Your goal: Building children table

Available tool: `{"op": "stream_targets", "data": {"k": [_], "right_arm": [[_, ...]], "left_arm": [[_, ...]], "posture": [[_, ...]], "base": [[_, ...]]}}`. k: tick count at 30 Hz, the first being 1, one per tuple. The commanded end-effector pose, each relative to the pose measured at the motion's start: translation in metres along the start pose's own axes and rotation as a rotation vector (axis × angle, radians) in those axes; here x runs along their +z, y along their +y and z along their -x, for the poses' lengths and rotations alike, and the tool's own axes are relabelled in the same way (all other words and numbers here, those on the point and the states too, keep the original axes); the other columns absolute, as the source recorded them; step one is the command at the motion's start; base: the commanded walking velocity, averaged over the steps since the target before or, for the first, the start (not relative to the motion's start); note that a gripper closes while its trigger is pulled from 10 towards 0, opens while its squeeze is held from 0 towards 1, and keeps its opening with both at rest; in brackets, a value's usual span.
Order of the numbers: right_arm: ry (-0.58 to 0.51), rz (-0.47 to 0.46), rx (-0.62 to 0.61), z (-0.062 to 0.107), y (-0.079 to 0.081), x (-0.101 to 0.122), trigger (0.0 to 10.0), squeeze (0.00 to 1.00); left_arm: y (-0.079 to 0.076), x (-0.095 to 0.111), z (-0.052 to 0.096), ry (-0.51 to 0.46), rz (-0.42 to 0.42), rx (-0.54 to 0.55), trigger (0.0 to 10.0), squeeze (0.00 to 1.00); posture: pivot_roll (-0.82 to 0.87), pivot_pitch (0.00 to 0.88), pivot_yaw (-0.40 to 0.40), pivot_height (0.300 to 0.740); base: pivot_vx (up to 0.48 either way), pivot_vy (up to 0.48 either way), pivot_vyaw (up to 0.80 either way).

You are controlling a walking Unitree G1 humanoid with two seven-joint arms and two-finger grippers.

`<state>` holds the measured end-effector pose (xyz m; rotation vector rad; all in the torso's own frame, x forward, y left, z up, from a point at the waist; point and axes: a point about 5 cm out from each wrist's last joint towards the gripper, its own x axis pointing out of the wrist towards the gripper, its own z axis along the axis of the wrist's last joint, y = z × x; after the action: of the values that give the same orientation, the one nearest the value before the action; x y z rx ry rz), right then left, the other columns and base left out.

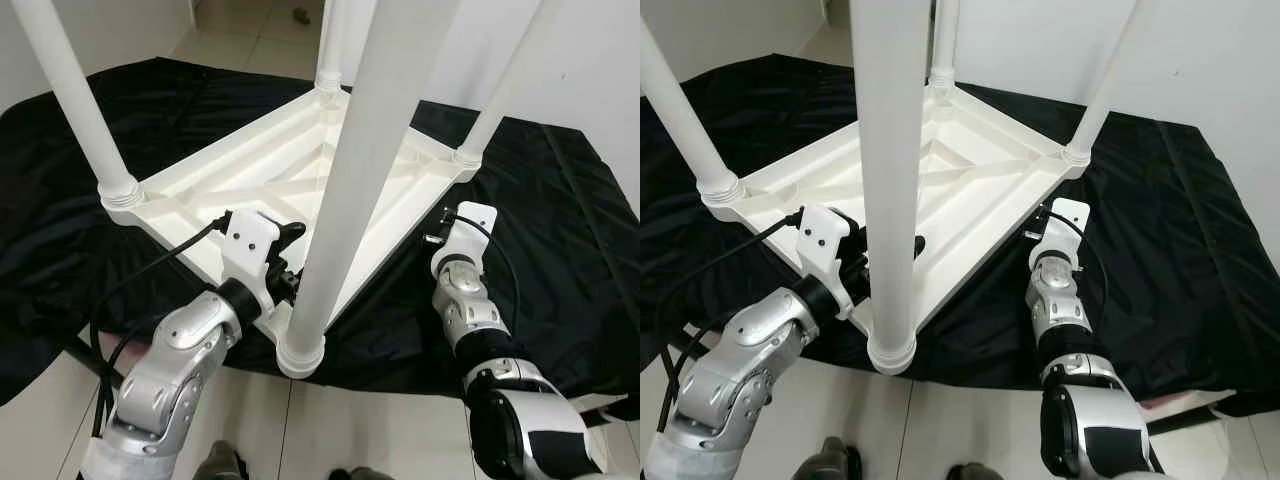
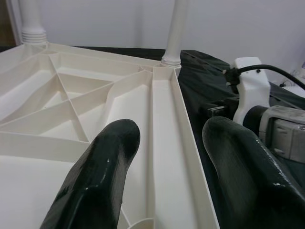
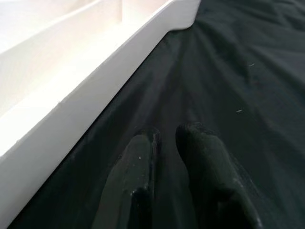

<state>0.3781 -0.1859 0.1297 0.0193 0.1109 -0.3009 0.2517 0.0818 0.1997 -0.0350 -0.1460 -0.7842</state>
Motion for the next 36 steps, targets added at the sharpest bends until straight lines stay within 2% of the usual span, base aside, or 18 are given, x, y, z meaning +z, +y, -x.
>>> {"op": "stream_targets", "data": {"k": [1, 13, 24, 34, 36], "right_arm": [[0.021, -0.006, 0.014, -0.001, 0.0, -0.005, 10.0, 0.0], [0.028, 0.03, 0.24, -0.003, 0.03, 0.001, 10.0, 0.0], [-0.007, 0.058, 0.323, -0.004, 0.043, 0.013, 10.0, 0.0], [-0.073, 0.008, 0.445, 0.001, 0.062, 0.025, 10.0, 0.0], [-0.085, -0.022, 0.483, 0.003, 0.074, 0.03, 10.0, 0.0]], "left_arm": [[-0.007, -0.002, -0.003, 0.016, 0.007, -0.03, 10.0, 0.0], [-0.018, 0.009, -0.013, -0.025, 0.037, -0.045, 10.0, 0.0], [-0.028, 0.015, -0.021, -0.064, 0.073, -0.042, 10.0, 0.0], [-0.032, 0.016, -0.024, -0.075, 0.105, -0.044, 10.0, 0.0], [-0.038, 0.018, -0.028, -0.079, 0.117, -0.061, 10.0, 0.0]], "posture": [[0.14, 0.168, -0.058, 0.74], [0.15, 0.177, -0.052, 0.74], [0.15, 0.158, -0.067, 0.74], [0.15, 0.143, -0.061, 0.74], [0.16, 0.141, -0.053, 0.74]], "base": [[0.0, 0.0, 0.0], [0.0, 0.0, 0.0], [0.0, 0.0, 0.0], [0.0, 0.0, 0.0], [0.0, 0.0, 0.0]]}}
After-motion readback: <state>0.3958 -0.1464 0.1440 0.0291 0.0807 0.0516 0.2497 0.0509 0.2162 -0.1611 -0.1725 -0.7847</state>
